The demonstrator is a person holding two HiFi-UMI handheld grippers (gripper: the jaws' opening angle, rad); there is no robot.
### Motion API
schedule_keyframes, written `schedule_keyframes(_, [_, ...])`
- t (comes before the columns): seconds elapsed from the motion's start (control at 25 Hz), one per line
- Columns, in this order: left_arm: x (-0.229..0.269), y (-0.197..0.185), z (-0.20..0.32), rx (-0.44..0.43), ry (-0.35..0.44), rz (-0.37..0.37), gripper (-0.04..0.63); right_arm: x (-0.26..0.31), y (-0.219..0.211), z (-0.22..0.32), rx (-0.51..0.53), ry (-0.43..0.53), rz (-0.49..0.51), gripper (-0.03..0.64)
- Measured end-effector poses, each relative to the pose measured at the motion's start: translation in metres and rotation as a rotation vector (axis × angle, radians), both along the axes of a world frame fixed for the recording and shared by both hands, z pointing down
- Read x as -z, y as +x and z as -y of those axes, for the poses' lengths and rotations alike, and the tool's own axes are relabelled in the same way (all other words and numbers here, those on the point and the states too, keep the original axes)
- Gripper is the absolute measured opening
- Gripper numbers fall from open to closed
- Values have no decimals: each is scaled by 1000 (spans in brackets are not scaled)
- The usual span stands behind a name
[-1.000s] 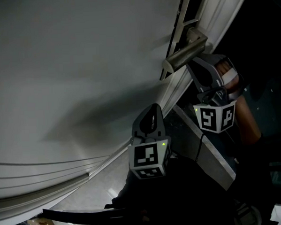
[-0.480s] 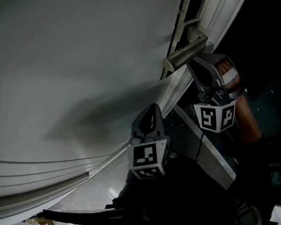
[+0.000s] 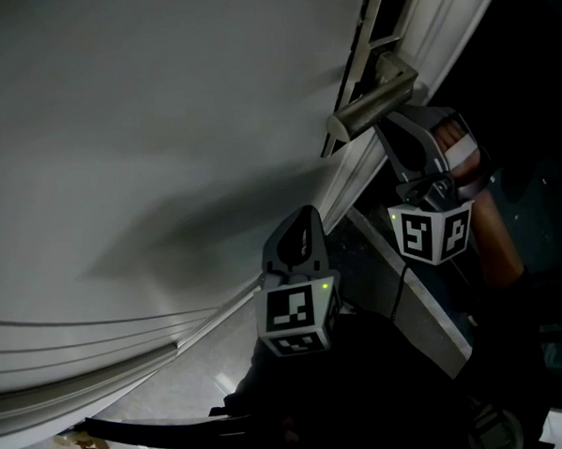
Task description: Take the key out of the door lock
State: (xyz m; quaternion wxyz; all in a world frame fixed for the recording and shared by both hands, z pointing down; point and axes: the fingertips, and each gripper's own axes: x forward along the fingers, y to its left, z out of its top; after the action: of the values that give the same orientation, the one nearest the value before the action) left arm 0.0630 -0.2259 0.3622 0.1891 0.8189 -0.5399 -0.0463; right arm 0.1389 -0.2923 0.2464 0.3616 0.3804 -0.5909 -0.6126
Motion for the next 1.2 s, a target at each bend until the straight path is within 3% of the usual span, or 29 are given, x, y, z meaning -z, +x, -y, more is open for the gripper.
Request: schedule_keyframes(1.2, [-1, 6, 19, -22, -5, 6, 0, 0, -1, -1, 14, 6, -4, 12])
